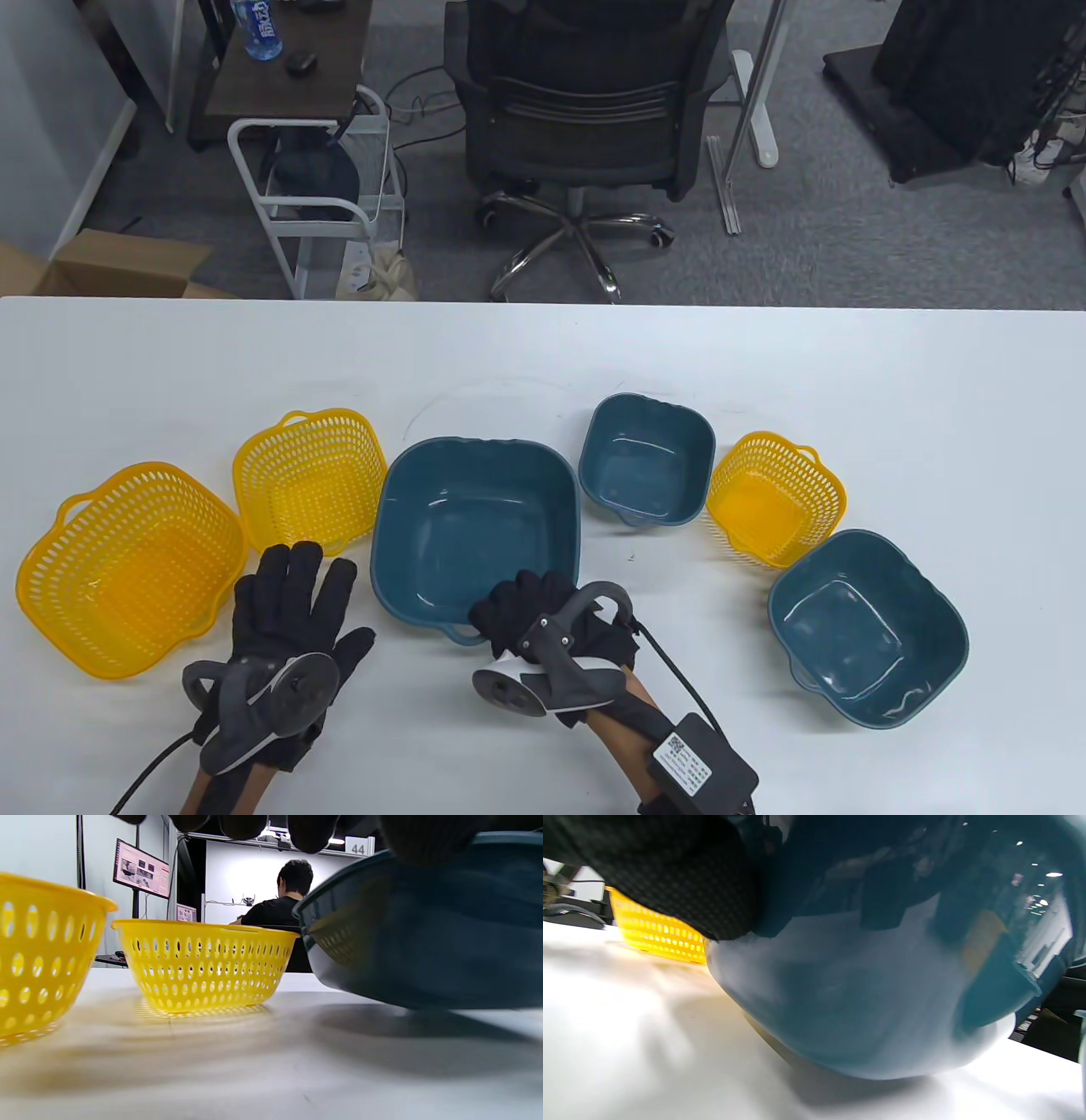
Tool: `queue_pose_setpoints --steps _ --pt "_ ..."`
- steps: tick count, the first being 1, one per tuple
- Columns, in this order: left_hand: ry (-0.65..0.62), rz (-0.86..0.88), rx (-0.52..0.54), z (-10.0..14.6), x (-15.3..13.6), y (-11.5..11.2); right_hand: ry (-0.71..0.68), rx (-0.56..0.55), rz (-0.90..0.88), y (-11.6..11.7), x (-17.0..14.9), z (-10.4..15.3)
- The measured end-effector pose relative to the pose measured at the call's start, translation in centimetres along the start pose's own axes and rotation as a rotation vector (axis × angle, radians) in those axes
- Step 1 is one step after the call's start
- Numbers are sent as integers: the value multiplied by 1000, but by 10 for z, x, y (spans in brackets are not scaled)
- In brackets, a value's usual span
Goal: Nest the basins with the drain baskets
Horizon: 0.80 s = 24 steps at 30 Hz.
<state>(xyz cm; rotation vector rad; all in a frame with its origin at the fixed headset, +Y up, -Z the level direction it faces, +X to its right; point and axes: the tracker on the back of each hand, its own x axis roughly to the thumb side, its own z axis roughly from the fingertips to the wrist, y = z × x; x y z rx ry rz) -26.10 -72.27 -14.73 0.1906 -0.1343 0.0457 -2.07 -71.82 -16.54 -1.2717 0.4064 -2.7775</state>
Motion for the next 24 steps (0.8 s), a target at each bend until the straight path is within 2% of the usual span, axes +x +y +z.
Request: queue_pose_setpoints --steps 9,24 --pt "37 4 -16 -2 -9 -2 -2 -19 52 8 23 35" --pt "34 -19 -48 -2 -6 -6 37 -34 37 11 22 40"
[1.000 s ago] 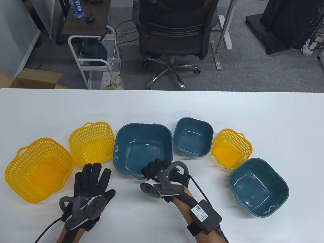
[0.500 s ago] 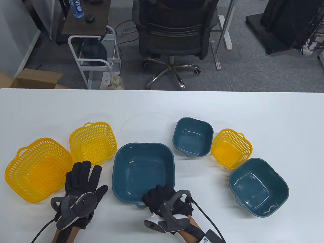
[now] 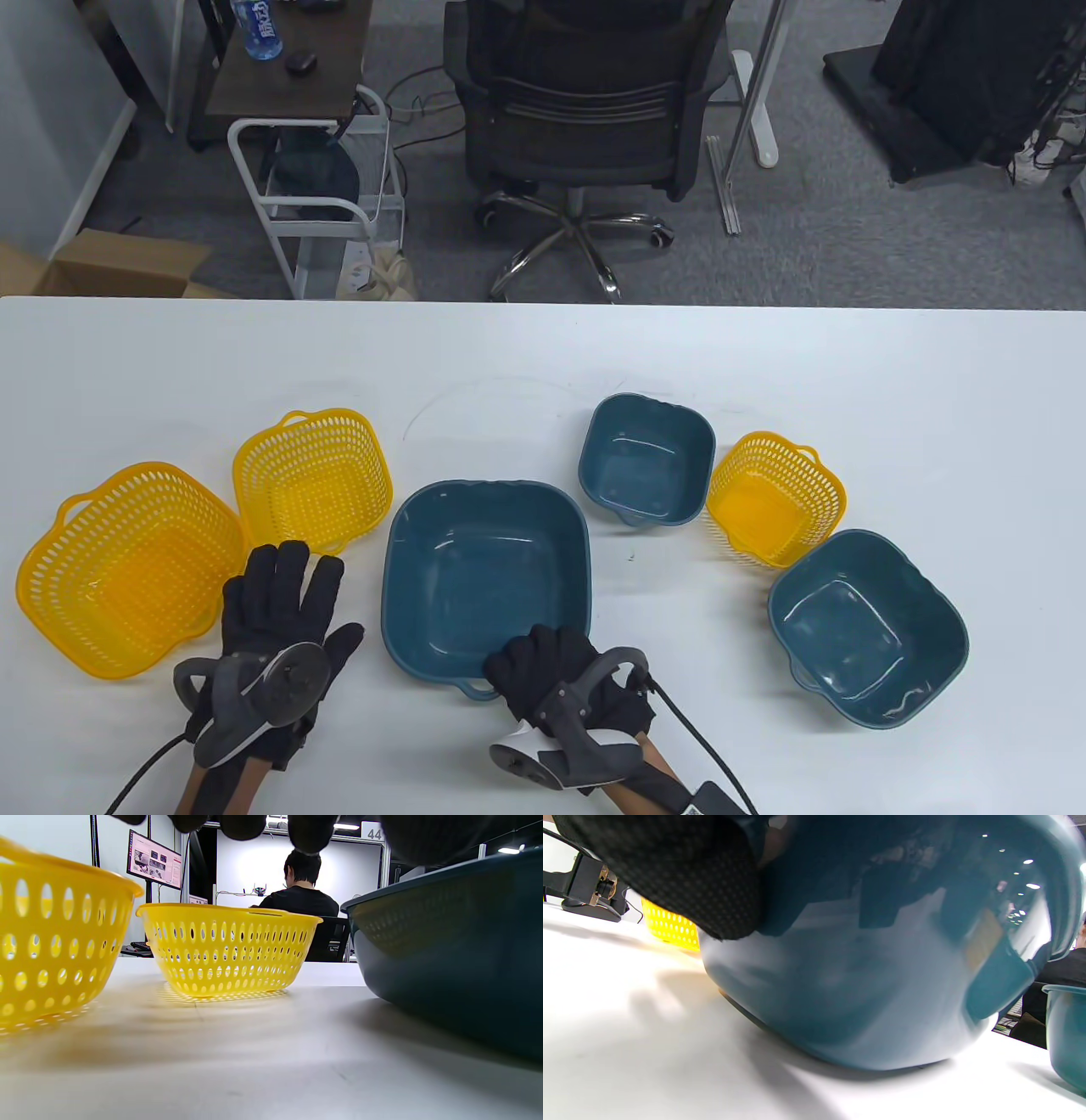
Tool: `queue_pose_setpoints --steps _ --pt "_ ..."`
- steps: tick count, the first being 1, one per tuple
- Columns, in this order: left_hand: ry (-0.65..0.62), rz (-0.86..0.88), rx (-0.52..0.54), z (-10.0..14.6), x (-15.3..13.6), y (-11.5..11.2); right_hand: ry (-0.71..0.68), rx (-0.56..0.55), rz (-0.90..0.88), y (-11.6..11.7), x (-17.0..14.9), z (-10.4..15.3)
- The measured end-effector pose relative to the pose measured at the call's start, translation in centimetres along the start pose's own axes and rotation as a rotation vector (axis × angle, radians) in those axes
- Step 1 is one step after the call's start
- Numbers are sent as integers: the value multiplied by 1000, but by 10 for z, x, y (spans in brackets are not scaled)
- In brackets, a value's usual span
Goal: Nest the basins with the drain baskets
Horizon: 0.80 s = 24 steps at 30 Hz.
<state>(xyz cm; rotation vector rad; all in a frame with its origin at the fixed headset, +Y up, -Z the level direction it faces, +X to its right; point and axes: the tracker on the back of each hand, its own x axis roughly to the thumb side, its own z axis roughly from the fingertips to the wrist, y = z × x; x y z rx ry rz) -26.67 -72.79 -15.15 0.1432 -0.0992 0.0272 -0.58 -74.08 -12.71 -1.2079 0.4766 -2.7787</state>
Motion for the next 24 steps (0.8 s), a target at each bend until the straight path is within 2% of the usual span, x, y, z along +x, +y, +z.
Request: queue_pose_setpoints --steps 15,18,24 --pt "19 -5 5 0 -4 1 -13 71 -33 1 -8 3" --pt "62 -17 31 0 -10 5 -29 86 -35 -9 -18 6" --pt "242 -10 81 0 -35 14 53 26 -205 -31 -60 22"
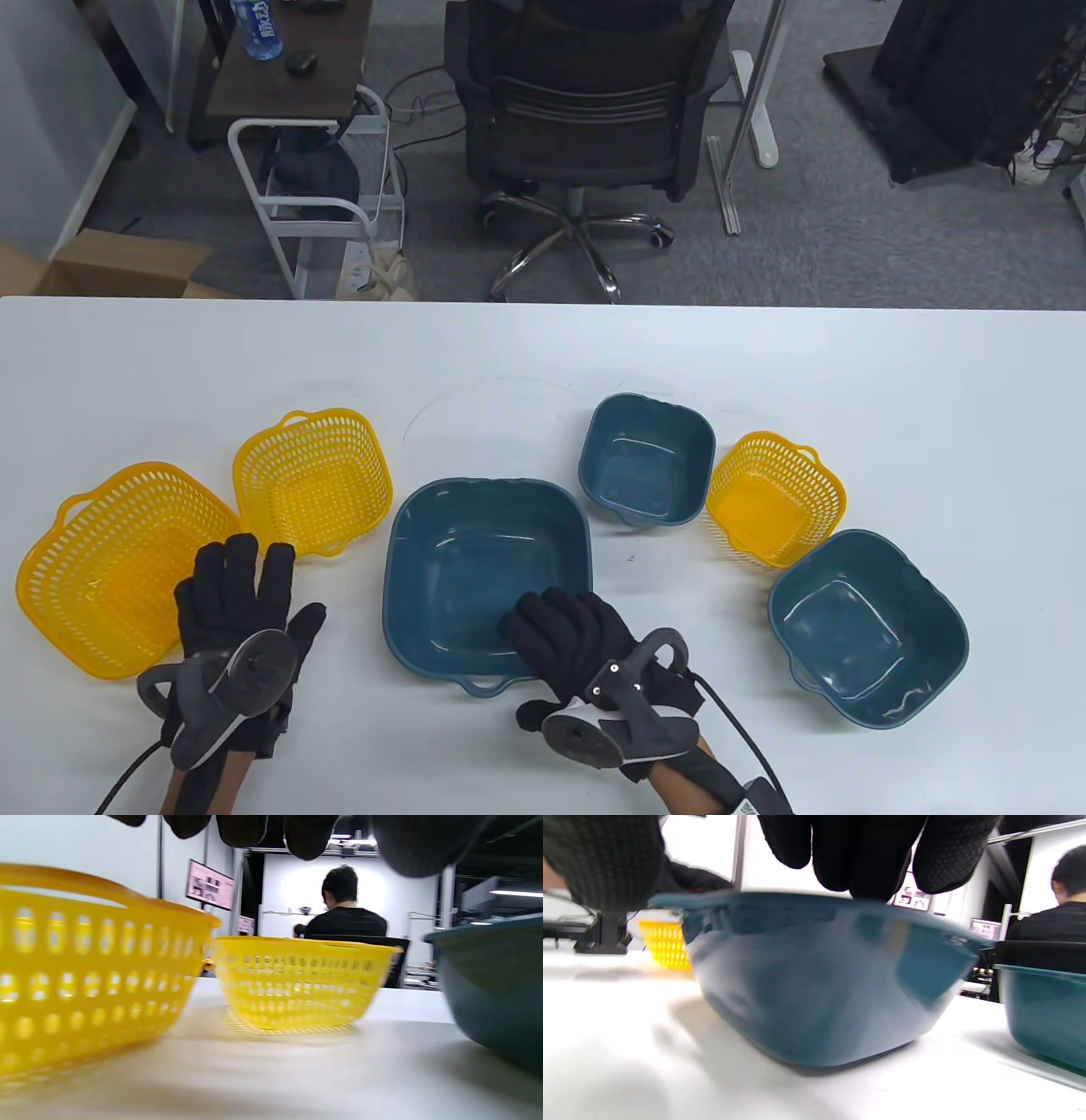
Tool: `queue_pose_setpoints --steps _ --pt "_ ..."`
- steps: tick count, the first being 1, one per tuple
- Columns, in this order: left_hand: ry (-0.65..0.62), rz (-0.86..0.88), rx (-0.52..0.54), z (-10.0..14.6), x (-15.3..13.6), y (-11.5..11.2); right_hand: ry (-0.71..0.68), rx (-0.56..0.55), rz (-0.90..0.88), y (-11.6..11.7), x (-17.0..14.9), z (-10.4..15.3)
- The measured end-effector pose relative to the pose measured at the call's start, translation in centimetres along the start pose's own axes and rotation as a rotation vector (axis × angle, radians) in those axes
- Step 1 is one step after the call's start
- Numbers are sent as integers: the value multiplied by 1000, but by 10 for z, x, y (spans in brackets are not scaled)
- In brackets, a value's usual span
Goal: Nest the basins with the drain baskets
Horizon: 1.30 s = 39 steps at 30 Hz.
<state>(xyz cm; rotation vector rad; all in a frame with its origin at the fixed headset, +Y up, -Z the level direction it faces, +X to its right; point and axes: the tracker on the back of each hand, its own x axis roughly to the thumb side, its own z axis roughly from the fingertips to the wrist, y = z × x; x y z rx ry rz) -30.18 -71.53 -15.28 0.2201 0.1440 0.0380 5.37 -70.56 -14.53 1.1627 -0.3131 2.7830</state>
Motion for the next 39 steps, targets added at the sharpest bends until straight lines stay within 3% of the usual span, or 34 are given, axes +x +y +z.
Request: queue_pose_setpoints --steps 4,9,16,39 --pt "123 11 -37 -4 -17 1 144 -146 -110 -12 -37 13" --pt "285 4 -119 -9 -39 -3 307 -285 -216 -2 -74 31" --pt "400 -78 -245 -15 -52 -15 297 -284 -175 3 -75 36" --pt "402 -136 -300 -22 -55 -26 265 -222 -125 11 -67 34"
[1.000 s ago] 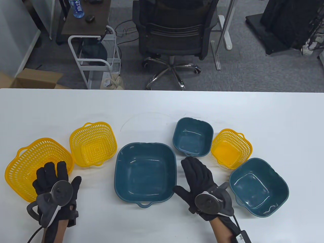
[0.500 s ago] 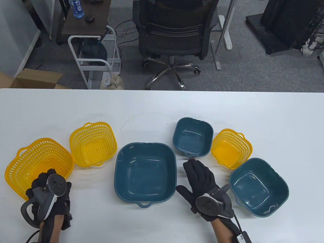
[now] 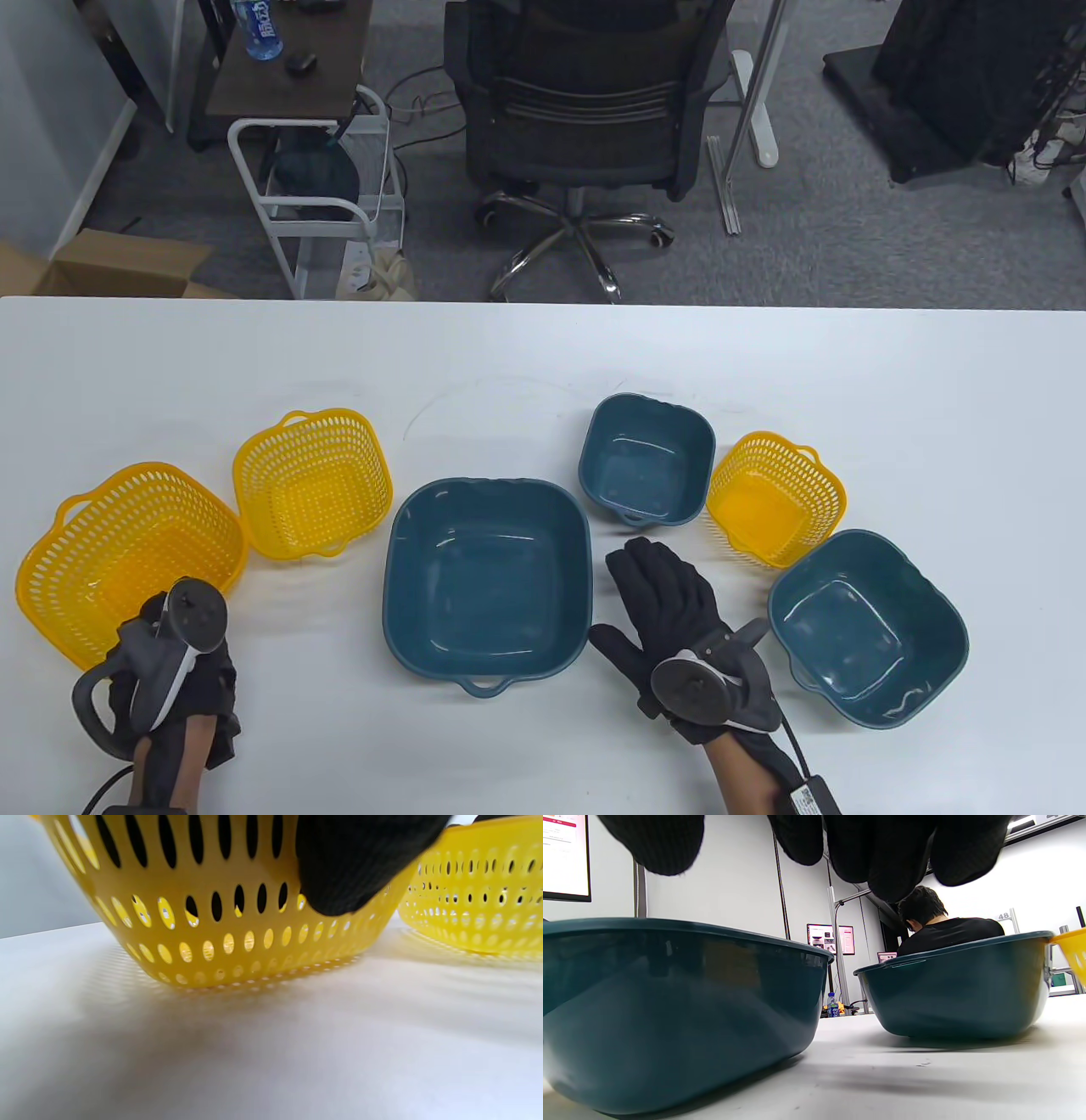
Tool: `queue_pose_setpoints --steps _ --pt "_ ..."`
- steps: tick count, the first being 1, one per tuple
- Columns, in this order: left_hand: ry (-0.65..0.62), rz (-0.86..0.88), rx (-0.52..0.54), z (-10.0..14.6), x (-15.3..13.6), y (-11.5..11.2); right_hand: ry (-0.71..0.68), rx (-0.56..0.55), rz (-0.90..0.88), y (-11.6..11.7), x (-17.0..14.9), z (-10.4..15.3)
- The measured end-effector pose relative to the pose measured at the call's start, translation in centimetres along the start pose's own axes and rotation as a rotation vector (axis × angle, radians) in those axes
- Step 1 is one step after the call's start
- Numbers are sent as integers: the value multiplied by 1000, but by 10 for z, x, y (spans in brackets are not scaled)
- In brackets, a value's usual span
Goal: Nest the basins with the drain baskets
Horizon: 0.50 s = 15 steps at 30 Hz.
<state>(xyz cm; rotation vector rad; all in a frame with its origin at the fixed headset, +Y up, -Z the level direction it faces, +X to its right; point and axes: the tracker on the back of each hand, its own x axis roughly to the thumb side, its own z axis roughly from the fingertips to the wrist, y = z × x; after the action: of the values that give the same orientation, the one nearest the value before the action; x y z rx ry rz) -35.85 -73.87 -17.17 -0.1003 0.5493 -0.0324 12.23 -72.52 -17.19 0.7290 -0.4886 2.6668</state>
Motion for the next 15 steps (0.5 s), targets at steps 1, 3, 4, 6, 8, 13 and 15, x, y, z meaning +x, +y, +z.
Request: queue_pose_setpoints --steps 1,3,4,6,8,13,15 --pt "-3 -5 8 0 1 0 -1 1 0 0 0 0" --pt "-5 -16 23 0 3 1 -5 1 0 1 1 1" --pt "-7 -19 30 0 3 1 -8 2 3 0 1 1" --pt "-8 -22 44 1 4 1 -13 -2 10 0 2 1" --pt "-7 -27 62 1 5 2 -16 -2 15 0 3 2" --pt "2 -36 97 6 4 7 -19 -13 24 -1 3 2" --pt "0 -49 125 9 4 12 -22 -15 23 -1 3 3"
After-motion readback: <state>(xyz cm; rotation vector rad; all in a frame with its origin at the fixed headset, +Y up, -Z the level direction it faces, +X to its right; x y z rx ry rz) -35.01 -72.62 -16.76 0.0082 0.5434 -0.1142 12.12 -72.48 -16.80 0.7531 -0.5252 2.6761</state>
